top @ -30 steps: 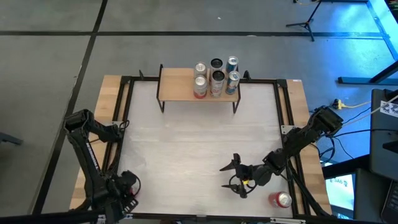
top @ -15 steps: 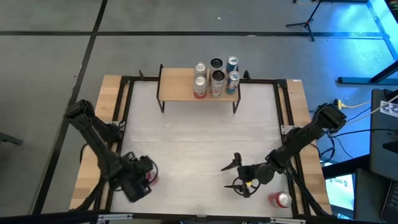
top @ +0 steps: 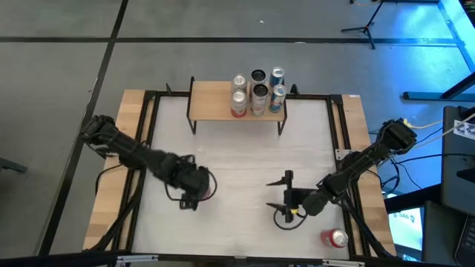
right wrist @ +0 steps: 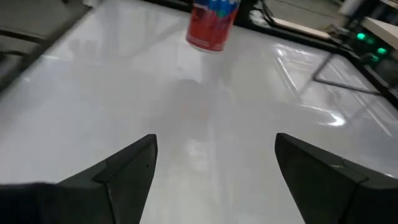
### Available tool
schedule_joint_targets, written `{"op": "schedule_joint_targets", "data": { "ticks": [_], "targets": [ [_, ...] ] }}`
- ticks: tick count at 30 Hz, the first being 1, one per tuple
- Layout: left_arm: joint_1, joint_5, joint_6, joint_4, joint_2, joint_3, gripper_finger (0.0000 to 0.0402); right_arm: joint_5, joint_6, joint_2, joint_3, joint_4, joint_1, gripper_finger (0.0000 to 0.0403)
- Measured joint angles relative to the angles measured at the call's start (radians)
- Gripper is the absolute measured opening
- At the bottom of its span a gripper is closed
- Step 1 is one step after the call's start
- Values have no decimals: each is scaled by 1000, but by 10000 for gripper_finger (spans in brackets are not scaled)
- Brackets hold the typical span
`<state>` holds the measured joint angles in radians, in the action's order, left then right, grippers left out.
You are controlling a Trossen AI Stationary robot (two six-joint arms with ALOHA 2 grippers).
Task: Place canned beverage on shelf
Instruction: Put the left red soda can on the shelf
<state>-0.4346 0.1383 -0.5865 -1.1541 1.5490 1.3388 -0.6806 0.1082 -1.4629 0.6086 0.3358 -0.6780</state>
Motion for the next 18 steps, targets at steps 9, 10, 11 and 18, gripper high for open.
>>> {"op": "schedule_joint_targets", "data": {
  "ticks": [9, 10, 11, 18],
  "targets": [
    [200, -25, 384, 6, 0, 0, 276, 33, 18, 0, 0, -36, 139, 321],
    [216, -25, 421, 6, 0, 0, 276, 44, 18, 0, 0, -43, 155, 321],
    [231, -33, 455, 6, 0, 0, 276, 51, 18, 0, 0, -51, 171, 321],
    [298, -61, 628, 3, 1, 0, 276, 71, 14, 0, 0, -118, 272, 321]
  ]
}}
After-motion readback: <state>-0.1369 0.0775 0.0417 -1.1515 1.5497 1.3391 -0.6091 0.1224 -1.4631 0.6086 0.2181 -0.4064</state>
